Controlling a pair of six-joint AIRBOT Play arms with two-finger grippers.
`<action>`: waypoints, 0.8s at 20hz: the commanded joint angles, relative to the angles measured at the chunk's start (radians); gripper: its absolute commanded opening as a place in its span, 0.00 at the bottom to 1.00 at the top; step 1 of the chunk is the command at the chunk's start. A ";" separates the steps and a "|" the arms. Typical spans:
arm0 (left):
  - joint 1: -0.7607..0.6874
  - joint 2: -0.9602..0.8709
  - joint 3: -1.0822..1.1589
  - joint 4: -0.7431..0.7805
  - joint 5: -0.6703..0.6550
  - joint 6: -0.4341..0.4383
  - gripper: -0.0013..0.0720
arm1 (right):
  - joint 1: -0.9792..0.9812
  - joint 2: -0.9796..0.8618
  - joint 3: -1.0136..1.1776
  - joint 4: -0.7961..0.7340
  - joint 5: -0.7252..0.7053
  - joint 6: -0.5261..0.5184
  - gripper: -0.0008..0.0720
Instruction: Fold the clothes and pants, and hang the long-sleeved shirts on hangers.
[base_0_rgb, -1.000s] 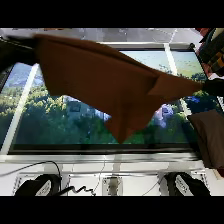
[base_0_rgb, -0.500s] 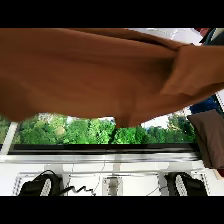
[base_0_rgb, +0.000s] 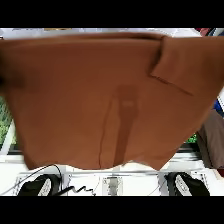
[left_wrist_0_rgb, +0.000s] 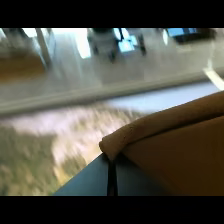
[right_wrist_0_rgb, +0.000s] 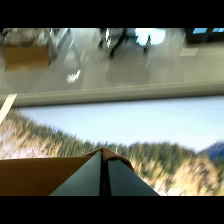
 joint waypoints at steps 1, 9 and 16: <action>-0.007 -0.246 -0.045 -0.042 -0.040 -0.025 0.03 | 0.031 -0.274 0.002 0.108 0.023 -0.002 0.02; -0.127 -0.751 -0.045 -0.055 0.425 0.012 0.03 | 0.201 -0.720 0.002 0.105 -0.286 -0.001 0.02; -0.137 -0.760 -0.045 -0.054 0.463 0.011 0.97 | 0.176 -0.732 0.002 0.037 -0.245 0.002 0.57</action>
